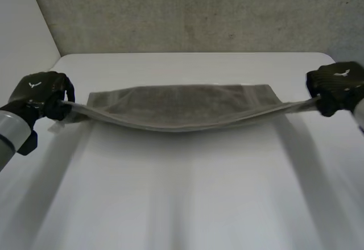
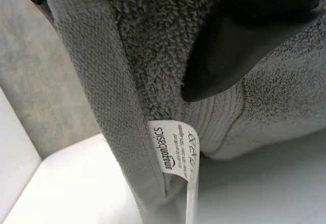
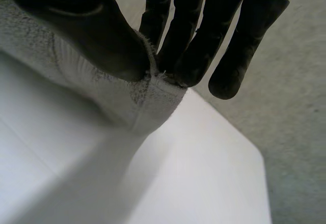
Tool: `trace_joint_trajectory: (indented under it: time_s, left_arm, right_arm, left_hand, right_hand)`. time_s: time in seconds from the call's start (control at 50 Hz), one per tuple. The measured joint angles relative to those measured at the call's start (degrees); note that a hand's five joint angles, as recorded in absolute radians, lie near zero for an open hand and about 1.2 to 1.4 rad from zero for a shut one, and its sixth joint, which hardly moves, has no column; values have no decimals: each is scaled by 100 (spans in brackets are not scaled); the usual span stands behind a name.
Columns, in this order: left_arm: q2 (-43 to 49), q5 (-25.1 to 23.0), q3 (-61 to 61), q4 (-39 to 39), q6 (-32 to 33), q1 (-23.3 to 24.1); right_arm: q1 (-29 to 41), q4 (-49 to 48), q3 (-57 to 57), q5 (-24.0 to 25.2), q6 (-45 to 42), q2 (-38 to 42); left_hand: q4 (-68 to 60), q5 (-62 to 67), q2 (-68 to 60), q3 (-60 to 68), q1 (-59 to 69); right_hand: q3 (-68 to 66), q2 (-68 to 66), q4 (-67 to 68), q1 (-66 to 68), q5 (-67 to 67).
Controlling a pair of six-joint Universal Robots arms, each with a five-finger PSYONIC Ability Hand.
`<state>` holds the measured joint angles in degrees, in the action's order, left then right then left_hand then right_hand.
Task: Fold the towel.
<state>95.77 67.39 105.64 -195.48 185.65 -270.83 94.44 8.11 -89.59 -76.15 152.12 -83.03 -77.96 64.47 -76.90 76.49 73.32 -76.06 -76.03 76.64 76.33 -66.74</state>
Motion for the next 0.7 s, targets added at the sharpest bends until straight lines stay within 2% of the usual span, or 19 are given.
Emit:
trace_joint_trajectory:
  time_s: [0.16, 0.3, 0.44, 0.6, 0.7]
  left_arm:
    - [-889, -380, 436, 90, -19, -196]
    - [-588, -440, 279, 18, -19, -302]
    - [777, -381, -622, -27, -16, -174]
    - [2380, -283, -2164, -3, -16, 81]
    - [3090, -102, -3003, 14, -19, 199]
  right_arm:
    - [-528, 198, -183, 582, -57, -730]
    - [-520, 130, -20, 695, -52, -459]
    - [-178, 134, 1067, 314, -63, 915]
    - [394, 151, 2765, -519, -356, 2544]
    - [546, 137, 3572, -732, -455, 3260]
  left_hand:
    - [0, 0, 0, 0, 0]
    - [0, 0, 0, 0, 0]
    - [0, 0, -2, 1, 0]
    - [0, 0, -25, 27, 0]
    - [0, 0, -25, 27, 0]
  right_hand:
    - [-30, 0, 0, 0, 0]
    - [-51, 2, 0, 0, 0]
    - [-51, 2, 0, 0, 0]
    - [-51, 2, 0, 0, 0]
    - [-52, 2, 0, 0, 0]
